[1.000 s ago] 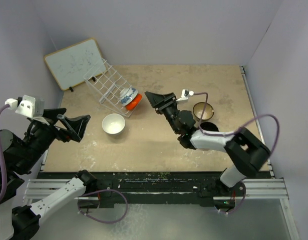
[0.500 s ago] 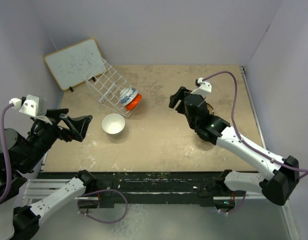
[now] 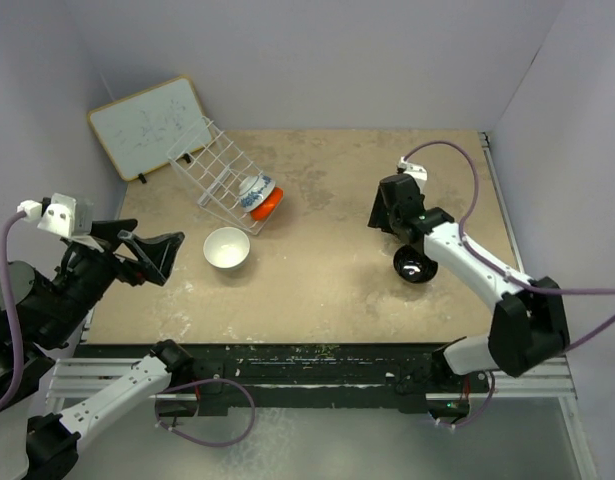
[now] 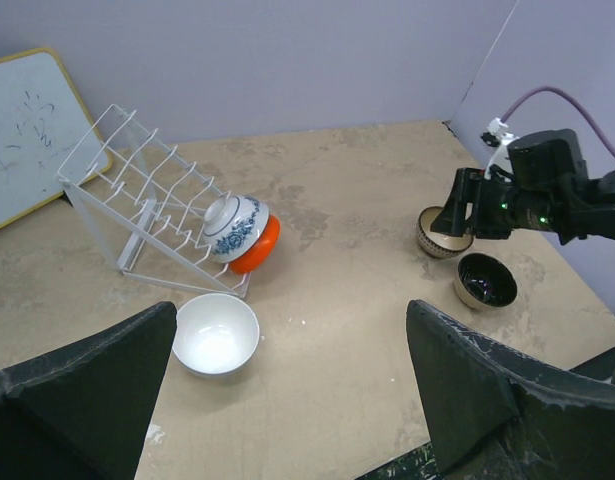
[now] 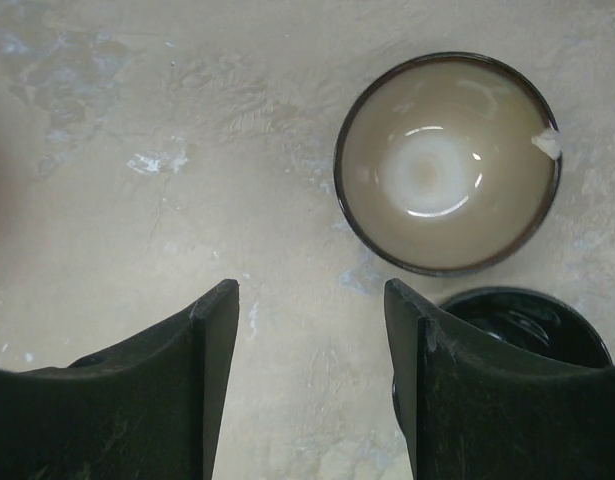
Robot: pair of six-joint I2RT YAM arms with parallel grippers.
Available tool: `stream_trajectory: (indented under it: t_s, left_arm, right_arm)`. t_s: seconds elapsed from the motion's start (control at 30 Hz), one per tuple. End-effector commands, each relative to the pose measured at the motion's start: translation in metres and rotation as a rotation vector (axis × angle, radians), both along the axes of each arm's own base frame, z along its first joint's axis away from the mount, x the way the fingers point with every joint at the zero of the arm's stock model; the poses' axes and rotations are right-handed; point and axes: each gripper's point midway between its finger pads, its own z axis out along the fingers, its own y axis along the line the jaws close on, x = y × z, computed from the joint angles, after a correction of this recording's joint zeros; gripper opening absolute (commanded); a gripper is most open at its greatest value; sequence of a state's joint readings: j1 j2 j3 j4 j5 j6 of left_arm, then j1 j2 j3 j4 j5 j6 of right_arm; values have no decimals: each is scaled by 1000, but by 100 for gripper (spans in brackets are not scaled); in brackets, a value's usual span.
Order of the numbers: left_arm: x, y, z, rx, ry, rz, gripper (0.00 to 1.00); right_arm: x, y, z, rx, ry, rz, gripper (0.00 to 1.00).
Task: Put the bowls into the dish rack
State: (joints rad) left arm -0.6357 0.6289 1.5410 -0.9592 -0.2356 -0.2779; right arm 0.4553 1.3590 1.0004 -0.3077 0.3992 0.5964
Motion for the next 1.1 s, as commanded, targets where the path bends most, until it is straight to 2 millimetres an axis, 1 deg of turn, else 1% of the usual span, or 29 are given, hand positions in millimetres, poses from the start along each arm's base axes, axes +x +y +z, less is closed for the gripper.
stream_trajectory:
  t_s: [0.0, 0.13, 0.2, 0.27, 0.37, 0.47, 0.57, 0.6, 0.67, 0.87, 1.07]
  left_arm:
    - [-2, 2, 8, -42, -24, 7, 99]
    - [-2, 4, 4, -36, -13, 19, 99]
    - [-2, 5, 3, -35, -11, 23, 99]
    - [-2, 6, 1, -33, -8, 27, 99]
    - [-2, 7, -2, -27, 0, 36, 99]
    - [-1, 8, -3, -26, 1, 43, 99]
    - [0, 9, -3, -24, 1, 45, 99]
    - [0, 9, -3, -23, 2, 47, 99]
    - [1, 9, -4, -18, 5, 52, 99]
    - [3, 9, -9, -8, 16, 59, 99]
    - [3, 10, -12, -4, 20, 66, 99]
  right_arm:
    - [29, 9, 5, -13, -10, 66, 62]
    - [39, 1, -9, -29, 6, 46, 60]
    - [44, -4, -12, -51, 9, 32, 55]
    - [48, -8, -15, -73, 13, 23, 54]
    - [55, -11, -22, -98, 24, 28, 54]
    - [61, -10, -36, -111, 57, 44, 52]
    - [65, -12, -45, -112, 75, 39, 51]
    - [65, -13, -47, -110, 80, 37, 49]
    - [69, -13, -47, -106, 63, 28, 44]
    - [72, -19, -52, -137, 69, 11, 42]
    - [71, -23, -60, -154, 85, 6, 34]
